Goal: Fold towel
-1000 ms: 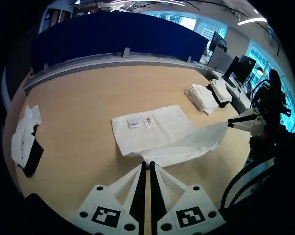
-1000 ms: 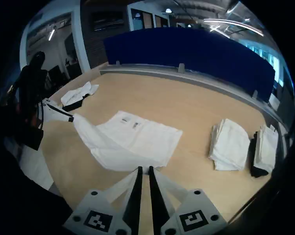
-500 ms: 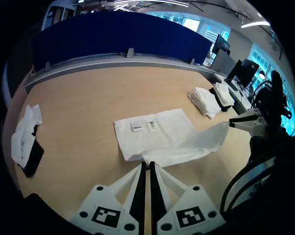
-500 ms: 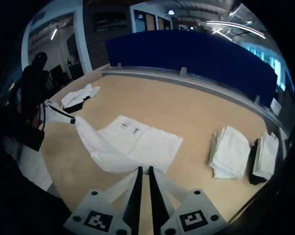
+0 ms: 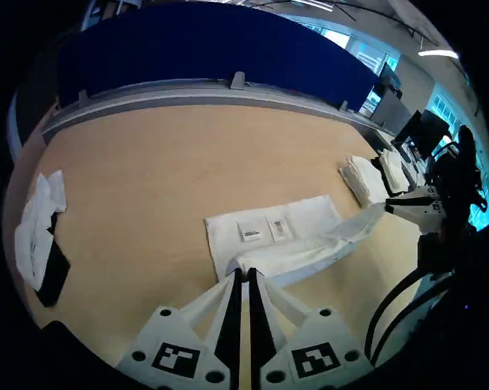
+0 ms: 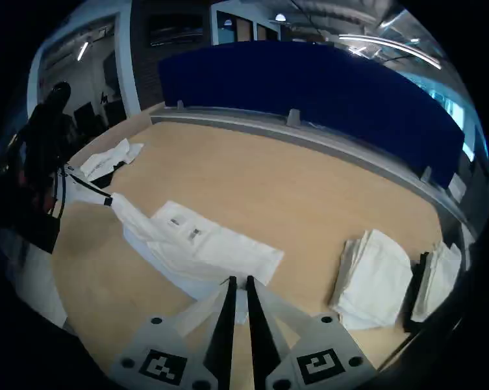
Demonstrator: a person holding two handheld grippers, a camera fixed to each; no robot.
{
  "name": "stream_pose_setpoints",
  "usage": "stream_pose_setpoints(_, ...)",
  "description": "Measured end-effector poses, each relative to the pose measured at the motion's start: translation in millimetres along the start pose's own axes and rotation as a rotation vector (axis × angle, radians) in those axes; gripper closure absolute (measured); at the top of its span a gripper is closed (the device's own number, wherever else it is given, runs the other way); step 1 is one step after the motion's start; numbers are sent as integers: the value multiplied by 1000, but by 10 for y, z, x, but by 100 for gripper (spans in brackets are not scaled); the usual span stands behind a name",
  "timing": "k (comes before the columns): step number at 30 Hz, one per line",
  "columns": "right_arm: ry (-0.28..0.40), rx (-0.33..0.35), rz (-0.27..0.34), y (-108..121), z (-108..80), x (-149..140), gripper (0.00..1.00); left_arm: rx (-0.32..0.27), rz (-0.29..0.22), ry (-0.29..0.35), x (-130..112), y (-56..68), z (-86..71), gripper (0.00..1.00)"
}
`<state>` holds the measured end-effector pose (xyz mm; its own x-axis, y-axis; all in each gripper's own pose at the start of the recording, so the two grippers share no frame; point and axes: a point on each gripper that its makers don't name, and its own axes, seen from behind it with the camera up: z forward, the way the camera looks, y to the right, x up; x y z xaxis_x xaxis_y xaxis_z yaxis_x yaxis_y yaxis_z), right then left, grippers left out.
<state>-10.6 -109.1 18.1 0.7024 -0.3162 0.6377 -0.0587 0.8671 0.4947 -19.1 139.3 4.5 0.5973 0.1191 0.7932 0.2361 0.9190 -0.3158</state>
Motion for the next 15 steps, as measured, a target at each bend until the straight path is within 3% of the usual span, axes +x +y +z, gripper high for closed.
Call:
stream_pose_setpoints(9, -59, -31, 61, 216, 450, -101, 88, 14, 20, -58, 41, -200, 560, 93)
stream_pose_setpoints(15, -80, -40, 83, 265, 552, -198, 88, -4, 23, -72, 25, -209, 712, 93)
